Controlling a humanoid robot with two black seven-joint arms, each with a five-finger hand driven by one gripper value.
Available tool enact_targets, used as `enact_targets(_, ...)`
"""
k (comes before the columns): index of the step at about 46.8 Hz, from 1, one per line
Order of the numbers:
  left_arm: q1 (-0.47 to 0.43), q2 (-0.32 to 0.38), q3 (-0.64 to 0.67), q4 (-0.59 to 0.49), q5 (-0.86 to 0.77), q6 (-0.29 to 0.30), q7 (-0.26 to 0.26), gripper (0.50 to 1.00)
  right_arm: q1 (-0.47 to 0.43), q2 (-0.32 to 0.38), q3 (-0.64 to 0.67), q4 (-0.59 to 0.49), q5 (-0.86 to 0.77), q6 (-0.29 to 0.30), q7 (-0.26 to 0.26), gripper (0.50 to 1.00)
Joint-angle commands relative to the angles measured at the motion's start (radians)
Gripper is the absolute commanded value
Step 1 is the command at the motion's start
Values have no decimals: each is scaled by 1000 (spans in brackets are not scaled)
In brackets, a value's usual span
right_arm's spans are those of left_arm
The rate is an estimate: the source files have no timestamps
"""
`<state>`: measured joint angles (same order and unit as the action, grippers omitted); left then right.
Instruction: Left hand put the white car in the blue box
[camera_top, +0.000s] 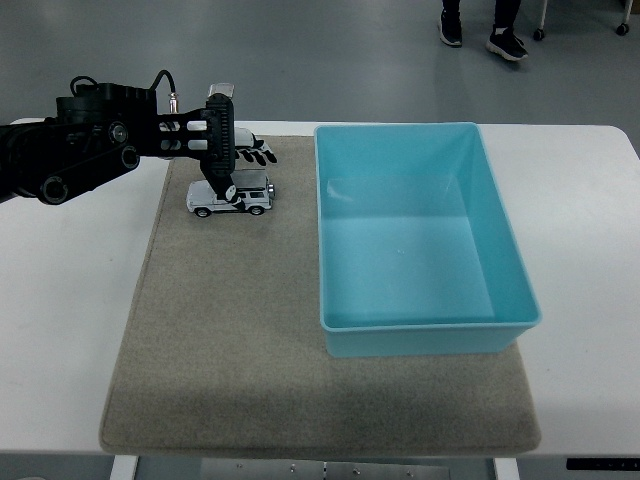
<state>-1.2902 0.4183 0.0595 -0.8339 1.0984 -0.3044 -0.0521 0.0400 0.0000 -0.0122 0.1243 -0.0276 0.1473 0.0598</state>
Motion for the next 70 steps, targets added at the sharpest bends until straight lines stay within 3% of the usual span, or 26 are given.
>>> enact_targets(1, 0, -3, 2, -1, 0, 1, 1, 819, 0, 0, 0, 0, 0, 0, 0, 936)
enact_targets(12, 0, -3, 2, 4, 0, 1, 31, 666, 0, 0, 0, 0, 0, 0, 0, 936)
enact_targets(25, -1, -3, 2, 4, 2, 27, 37, 523, 0, 0, 0, 0, 0, 0, 0, 936)
enact_targets(47, -26, -1, -6, 4, 0, 30, 37, 525, 0, 0, 0, 0, 0, 0, 0, 936)
enact_targets(70, -147, 0, -13, 2, -2, 30, 29, 500, 0, 0, 0, 0, 0, 0, 0, 936)
